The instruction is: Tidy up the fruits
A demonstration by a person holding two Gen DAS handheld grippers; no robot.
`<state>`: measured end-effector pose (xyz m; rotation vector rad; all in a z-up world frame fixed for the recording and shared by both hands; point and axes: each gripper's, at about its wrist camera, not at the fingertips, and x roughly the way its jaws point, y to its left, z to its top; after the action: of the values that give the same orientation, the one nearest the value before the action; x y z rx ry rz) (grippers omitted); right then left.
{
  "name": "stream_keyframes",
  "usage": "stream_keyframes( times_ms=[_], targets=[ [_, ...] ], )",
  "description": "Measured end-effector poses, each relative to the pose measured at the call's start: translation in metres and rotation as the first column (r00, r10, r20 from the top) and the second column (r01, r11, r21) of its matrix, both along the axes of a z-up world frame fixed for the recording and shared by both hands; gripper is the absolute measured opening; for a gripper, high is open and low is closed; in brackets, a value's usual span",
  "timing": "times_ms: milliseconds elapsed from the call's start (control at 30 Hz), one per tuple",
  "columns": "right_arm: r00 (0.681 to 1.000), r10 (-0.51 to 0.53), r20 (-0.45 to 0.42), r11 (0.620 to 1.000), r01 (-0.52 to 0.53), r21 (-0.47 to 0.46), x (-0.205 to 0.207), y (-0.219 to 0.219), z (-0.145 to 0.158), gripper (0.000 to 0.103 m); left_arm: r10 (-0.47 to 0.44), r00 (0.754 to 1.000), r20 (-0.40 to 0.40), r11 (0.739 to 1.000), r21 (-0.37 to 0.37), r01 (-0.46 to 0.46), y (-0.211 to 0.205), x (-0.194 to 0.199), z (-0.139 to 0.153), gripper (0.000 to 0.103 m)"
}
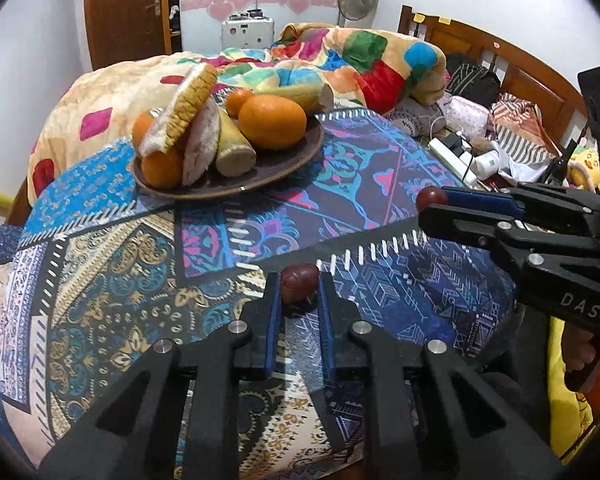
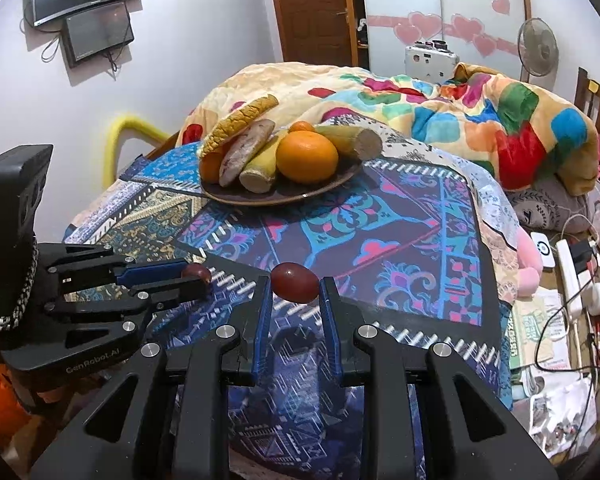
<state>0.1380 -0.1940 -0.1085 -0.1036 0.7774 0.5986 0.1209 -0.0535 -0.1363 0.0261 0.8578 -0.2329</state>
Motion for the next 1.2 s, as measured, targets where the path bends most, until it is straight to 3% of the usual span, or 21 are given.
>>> stream_keyframes(
  times_ms=[400,1200],
  targets=[
    [0.999,0.029,0.035,0.999,-0.030,0.030,0.025,0.024,0.010,0.022,0.091,0.995,0.049,0.995,-0.031,-0.090,0.039,0.030,0.023,0.018],
    [0.997,0.076,-0.006,0.997,-0.076,-0.023,0.079,0.059,-0.011,0.022,0.074,0.997,0.034,0.997,-0.002,-0.074,0.044,0.078,0.007,0.018]
  ],
)
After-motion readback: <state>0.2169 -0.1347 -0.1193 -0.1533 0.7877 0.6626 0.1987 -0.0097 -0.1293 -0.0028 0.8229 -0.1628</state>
